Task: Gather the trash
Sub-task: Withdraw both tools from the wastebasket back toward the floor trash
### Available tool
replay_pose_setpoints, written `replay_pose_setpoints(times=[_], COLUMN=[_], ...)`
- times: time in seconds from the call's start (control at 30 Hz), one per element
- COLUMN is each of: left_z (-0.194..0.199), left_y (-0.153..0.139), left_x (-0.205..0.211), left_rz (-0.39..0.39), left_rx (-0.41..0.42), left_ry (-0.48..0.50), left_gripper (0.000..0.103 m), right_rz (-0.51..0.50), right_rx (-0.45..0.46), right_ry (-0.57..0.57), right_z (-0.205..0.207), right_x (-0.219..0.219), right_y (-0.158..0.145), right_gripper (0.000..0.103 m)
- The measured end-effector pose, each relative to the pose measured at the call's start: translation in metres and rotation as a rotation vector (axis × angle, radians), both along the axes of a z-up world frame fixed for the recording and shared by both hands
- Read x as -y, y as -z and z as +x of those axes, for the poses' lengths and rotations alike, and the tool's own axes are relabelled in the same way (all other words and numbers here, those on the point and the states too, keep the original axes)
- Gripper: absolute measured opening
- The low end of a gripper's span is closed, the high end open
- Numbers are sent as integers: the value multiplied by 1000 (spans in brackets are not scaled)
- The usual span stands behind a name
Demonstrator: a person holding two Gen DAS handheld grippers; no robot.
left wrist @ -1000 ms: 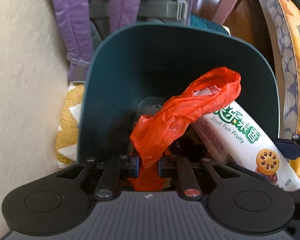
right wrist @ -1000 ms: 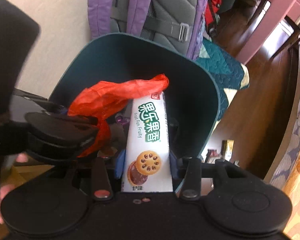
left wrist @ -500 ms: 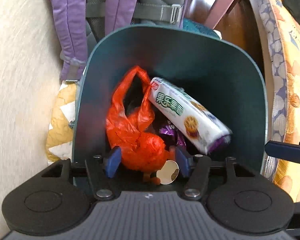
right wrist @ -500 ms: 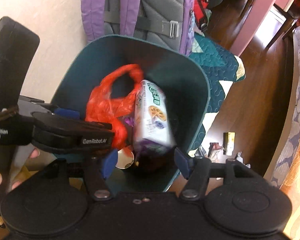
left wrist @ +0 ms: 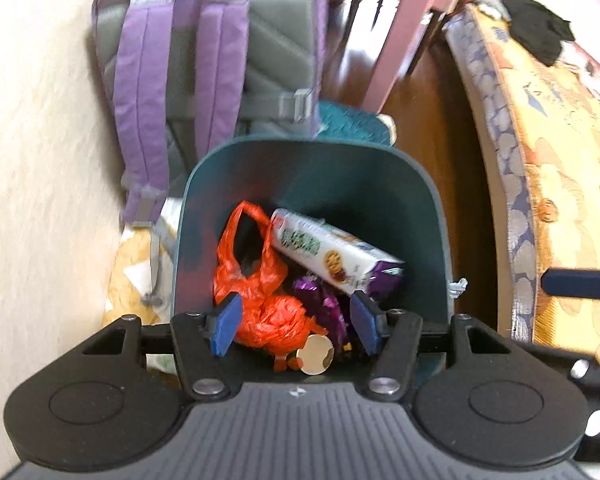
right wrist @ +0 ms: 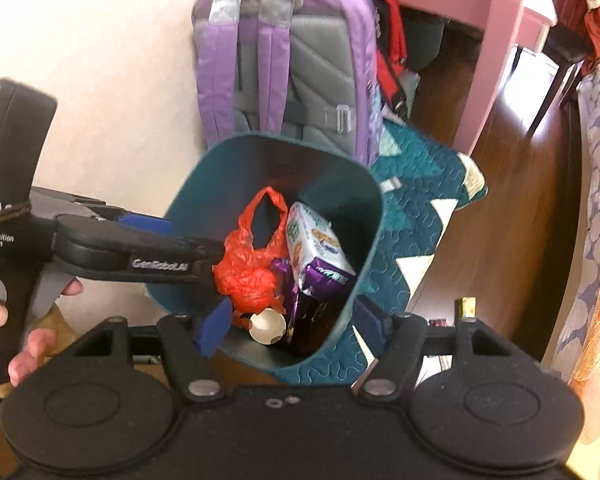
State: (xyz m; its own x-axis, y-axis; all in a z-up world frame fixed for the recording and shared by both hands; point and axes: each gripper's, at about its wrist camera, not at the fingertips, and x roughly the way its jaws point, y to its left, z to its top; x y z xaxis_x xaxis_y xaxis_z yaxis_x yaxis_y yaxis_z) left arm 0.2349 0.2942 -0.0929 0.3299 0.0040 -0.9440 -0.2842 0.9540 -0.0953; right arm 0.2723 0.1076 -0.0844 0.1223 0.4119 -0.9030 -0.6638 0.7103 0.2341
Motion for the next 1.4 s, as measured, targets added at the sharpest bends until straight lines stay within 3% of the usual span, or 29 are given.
replay_pose_setpoints(times=[0.37,0.47,0.7,0.87,1.03,1.13,1.4], left_z=[3,10,41,71,110,130,173], left_y=[-50,-59,-60,-46,-10,29,170], left_x=[52,72,129,173,219,238,277], left_rz=[18,30,30,-40,-80,-118,-31], left_rx=[138,172,215,208,175,137,-13], left_ry=[137,168,212,199,139,75,-4], left_gripper=[66,74,76,79,80,81,81], right_rz=[125,150,193,171,128,96,41], right_rx=[89,112,159,145,132,100,44], right_ry=[130,172,270,301,253,234,235], right_z=[1,4,21,50,80,104,161], right_x=[82,109,187,251,301,325,349], right_y=[-50,-55,-46,-21,12,45,163], right_gripper=[77,81,94,100,103,103,103])
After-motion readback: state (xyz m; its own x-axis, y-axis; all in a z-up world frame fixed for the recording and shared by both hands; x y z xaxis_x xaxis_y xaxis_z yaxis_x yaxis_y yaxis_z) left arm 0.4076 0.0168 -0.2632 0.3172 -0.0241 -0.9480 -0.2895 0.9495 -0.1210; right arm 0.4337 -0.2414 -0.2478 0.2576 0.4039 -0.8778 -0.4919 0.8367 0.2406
